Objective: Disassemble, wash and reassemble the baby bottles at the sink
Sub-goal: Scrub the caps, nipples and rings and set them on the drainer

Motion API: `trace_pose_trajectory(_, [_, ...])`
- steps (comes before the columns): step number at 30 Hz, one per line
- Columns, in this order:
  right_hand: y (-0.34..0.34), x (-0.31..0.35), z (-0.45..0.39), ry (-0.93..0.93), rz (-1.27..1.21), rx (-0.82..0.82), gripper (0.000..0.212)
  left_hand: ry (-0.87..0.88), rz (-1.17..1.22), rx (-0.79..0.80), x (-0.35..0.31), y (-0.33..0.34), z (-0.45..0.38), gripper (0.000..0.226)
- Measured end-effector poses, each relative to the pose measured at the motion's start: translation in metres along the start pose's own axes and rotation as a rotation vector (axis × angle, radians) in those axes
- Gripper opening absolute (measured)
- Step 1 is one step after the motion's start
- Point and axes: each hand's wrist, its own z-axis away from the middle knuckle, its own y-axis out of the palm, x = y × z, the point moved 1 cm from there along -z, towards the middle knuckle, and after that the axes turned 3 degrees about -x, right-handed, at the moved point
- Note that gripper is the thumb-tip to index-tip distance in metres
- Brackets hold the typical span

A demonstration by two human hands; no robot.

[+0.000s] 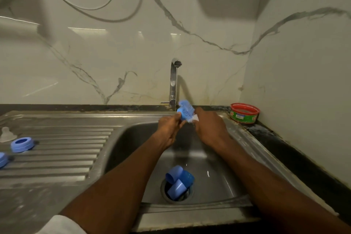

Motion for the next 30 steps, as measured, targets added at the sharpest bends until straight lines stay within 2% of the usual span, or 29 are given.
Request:
trace_pose_trajectory(4, [-0.010, -0.001, 0.003, -0.041, 0.118, -0.098, 0.035, 0.119, -0.280, -0.140, 0.004, -0.018, -0.005, 0.009])
trace_pose_trajectory(6, [-0.015, 0.002, 0.003, -0.055, 0.179, -0.142, 0.036, 0.186, -0.362, -0.158, 0.004, -0.020, -0.002, 0.008])
trace_pose_trajectory(11, [-0.016, 0.018, 0.004, -0.079, 0.252, -0.071, 0.038, 0.189, -0.313, -0.033, 0.003, -0.009, 0.006, 0.012])
trace_pose_trajectory(14, [-0.016, 0.019, 0.006, -0.072, 0.264, -0.104, 0.038, 0.111, -0.098, -0.060, -0.003, -0.008, 0.007, 0.011])
trace_pose_trajectory(16, [-0.017, 0.016, 0.005, -0.002, 0.259, -0.123, 0.037, 0.038, 0.101, -0.011, -0.010, -0.009, 0.006, 0.015])
trace_pose_trajectory(19, [-0.013, 0.013, 0.001, 0.053, 0.230, -0.102, 0.039, -0.057, 0.104, 0.112, -0.011, -0.009, 0.009, 0.022])
trace_pose_trajectory(25, [-0.016, 0.003, -0.002, 0.016, 0.182, -0.063, 0.032, -0.036, -0.267, 0.247, -0.007, -0.015, 0.006, 0.022])
trace_pose_trajectory(28, [-0.015, 0.001, 0.004, -0.091, 0.107, 0.066, 0.031, 0.096, -0.676, 0.221, 0.000, -0.024, 0.003, 0.021])
trace_pose_trajectory(30, [-0.015, 0.003, 0.008, -0.133, 0.128, 0.124, 0.031, 0.285, -1.020, 0.168, 0.002, -0.032, 0.001, 0.020])
